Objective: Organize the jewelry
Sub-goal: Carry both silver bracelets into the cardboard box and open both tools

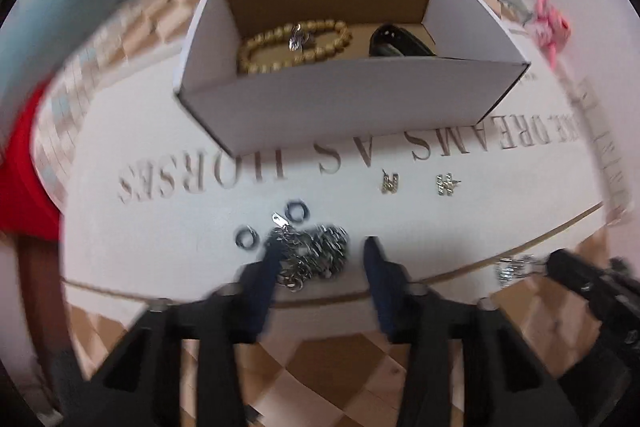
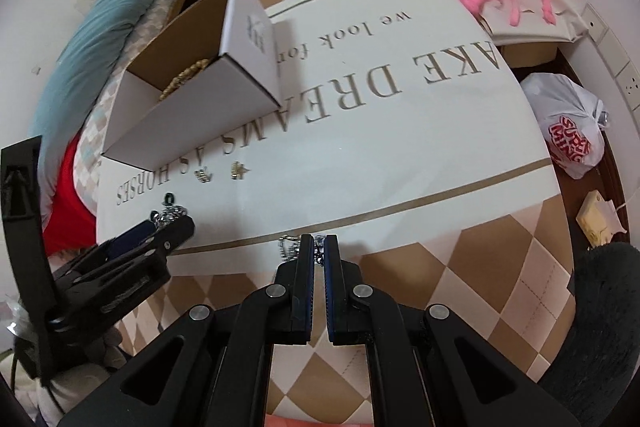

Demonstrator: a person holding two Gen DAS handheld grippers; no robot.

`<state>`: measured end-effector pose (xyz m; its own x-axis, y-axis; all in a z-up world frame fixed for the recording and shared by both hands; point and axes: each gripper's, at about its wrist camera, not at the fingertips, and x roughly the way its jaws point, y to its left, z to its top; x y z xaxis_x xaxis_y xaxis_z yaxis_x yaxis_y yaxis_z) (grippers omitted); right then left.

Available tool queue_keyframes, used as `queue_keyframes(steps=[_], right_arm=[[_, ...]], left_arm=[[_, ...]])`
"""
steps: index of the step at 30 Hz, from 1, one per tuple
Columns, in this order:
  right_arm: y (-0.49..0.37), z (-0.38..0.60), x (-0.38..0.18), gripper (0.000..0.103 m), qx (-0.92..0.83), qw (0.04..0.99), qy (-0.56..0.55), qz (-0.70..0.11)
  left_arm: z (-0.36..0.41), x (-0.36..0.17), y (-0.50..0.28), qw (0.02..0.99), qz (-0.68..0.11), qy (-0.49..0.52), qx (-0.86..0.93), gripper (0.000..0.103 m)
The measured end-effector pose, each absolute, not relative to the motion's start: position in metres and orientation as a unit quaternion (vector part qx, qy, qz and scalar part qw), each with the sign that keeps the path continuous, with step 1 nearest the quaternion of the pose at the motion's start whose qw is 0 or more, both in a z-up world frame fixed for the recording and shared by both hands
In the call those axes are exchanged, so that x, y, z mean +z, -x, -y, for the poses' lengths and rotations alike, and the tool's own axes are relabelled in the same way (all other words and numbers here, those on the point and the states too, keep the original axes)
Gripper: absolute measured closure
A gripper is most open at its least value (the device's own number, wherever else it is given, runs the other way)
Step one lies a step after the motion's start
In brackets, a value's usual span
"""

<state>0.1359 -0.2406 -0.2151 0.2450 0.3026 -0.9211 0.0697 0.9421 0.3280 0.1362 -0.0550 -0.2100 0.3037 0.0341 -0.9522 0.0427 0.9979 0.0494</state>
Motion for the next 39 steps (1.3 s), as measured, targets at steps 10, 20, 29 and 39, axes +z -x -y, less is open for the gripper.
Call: queue_keyframes(steps=[10,20,29,39], right_arm=[[-0.136,0.237,-0.189,0.098,0.098,0.781,-0.166,-0.594],[-0.148,0.226,-0.104,0.098,0.170,0.806,-0.189,-0.535],[-0.207,0.198,-0.033,0.098,0.216,0.836,-0.149,-0.481],[-0.295,0.159,-0.076,0.098,0.189,0.823,-0.063,-0.533]], left_arm=[[0.026,-0.162,-0.122,0.819,-0.567,0.072,-0.052,0.094],[-0.009,-0.062,-0.121,0.844,-0.502,0.161,-0.100,0.095],[-0.015,-0.022,-0.182,0.860,-0.474,0.147,-0.120,0.097],[-0.019,-0.078,-0.244,0.827,-0.535,0.128,-0.112,0.099]])
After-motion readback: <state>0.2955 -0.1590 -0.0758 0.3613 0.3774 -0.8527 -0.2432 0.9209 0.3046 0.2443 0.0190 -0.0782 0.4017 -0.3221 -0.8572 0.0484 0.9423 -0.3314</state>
